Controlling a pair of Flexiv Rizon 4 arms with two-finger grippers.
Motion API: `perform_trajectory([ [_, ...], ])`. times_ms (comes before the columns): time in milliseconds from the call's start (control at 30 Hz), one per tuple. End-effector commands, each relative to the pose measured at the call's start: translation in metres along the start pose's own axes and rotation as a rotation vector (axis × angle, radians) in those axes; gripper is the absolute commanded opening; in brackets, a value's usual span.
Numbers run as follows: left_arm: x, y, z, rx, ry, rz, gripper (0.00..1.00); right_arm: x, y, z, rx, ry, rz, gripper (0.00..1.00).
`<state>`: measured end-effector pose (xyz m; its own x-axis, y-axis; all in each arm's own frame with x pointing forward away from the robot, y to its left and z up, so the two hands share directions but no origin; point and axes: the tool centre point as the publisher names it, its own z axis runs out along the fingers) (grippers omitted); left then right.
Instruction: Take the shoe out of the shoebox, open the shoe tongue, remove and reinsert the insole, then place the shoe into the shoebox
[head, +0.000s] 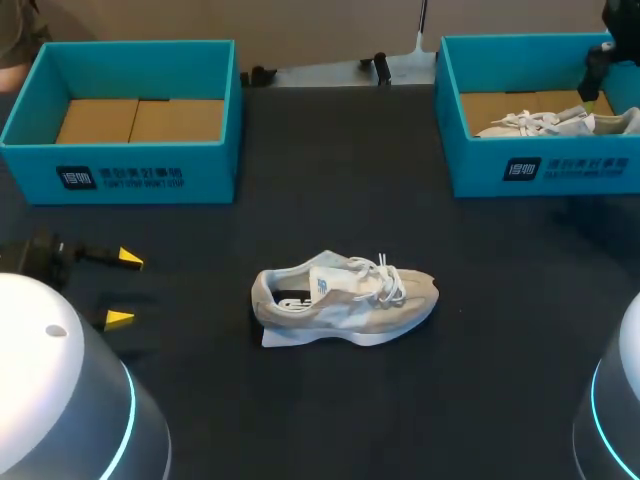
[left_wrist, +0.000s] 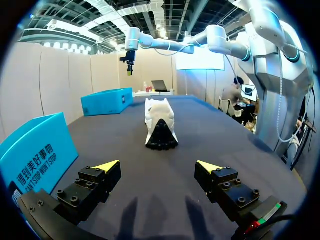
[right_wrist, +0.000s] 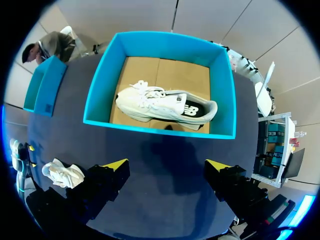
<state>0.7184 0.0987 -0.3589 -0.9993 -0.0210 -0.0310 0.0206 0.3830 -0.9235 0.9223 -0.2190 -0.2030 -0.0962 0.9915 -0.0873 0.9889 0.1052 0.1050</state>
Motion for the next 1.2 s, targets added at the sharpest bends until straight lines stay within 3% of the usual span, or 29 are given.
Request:
perform_trajectory([
  [33,0.001,-0.001,0.001,-0.003,-0.002,0.001,1.0,0.0,0.0,0.0,0.0,-0.001,0.001,1.0],
  [233,0.0,0.007,0.009,-0.014,0.0,0.011,1.0,0.0,0.0,0.0,0.0,-0.001,0.001,1.0],
  [400,-0.006,0.008,0.025,0.045,-0.001,-0.019,1.0,0.0,0.0,0.0,0.0,-0.001,0.001,1.0],
  [700,-0.014,0.012,0.068,-0.003,0.037,-0.027,1.0,0.0,0.0,0.0,0.0,-0.001,0.001,1.0],
  [1200,0.008,-0.006,0.115,0.027,0.014,-0.072,1.0,0.0,0.0,0.0,0.0,-0.001,0.001,1.0],
])
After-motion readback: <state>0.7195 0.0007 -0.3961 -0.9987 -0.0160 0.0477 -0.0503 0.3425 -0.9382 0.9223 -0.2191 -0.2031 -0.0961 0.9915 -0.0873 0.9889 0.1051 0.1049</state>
